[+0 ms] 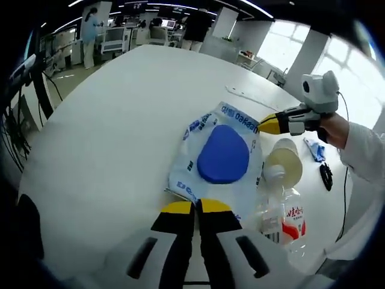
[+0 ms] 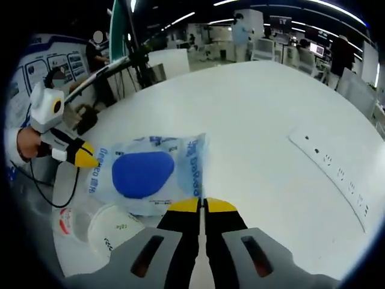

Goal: Arrange the tabletop items into an orderly group along one side of the table until the central work area is clear of visible clutter.

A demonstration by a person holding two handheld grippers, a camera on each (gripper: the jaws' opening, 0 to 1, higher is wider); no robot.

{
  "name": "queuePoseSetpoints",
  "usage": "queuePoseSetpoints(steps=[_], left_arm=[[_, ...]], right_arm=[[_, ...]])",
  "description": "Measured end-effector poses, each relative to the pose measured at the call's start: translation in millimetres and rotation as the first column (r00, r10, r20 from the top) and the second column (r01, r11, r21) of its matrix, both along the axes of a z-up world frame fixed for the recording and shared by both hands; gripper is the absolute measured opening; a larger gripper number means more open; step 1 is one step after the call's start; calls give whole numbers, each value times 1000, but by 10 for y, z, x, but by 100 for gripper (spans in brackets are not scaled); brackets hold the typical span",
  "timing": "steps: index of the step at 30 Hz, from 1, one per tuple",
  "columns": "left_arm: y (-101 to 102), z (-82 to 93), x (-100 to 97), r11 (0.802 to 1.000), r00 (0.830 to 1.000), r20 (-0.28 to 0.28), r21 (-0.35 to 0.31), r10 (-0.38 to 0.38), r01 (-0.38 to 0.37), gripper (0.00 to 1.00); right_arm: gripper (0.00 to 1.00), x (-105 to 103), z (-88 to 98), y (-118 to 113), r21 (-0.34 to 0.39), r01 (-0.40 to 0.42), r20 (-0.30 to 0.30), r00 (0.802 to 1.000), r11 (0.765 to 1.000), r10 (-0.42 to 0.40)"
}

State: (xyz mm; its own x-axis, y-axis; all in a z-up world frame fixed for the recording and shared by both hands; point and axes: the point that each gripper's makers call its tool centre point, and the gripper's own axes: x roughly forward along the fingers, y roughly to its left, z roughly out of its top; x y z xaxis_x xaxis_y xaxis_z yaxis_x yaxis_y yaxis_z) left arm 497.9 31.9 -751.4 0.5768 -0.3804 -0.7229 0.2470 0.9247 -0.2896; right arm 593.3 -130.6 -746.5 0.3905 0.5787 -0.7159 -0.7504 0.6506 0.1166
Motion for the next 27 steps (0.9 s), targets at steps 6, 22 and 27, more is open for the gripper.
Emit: queuePoseSetpoints(steps=[6, 22, 27], left_arm=[[8, 66, 64, 1000, 1000, 18, 6, -5, 5, 0], [-19, 311, 394, 999, 996, 83, 22, -32, 30, 0], [-53, 410, 568, 998, 992, 112, 34, -50, 46, 0]], right_arm=[[0, -5, 35, -21, 6, 7, 9, 1000, 1000, -7], [0, 83, 244, -157, 33, 63, 77, 995, 997, -65], [0, 140, 325, -224, 41, 86, 105, 990, 995, -90]])
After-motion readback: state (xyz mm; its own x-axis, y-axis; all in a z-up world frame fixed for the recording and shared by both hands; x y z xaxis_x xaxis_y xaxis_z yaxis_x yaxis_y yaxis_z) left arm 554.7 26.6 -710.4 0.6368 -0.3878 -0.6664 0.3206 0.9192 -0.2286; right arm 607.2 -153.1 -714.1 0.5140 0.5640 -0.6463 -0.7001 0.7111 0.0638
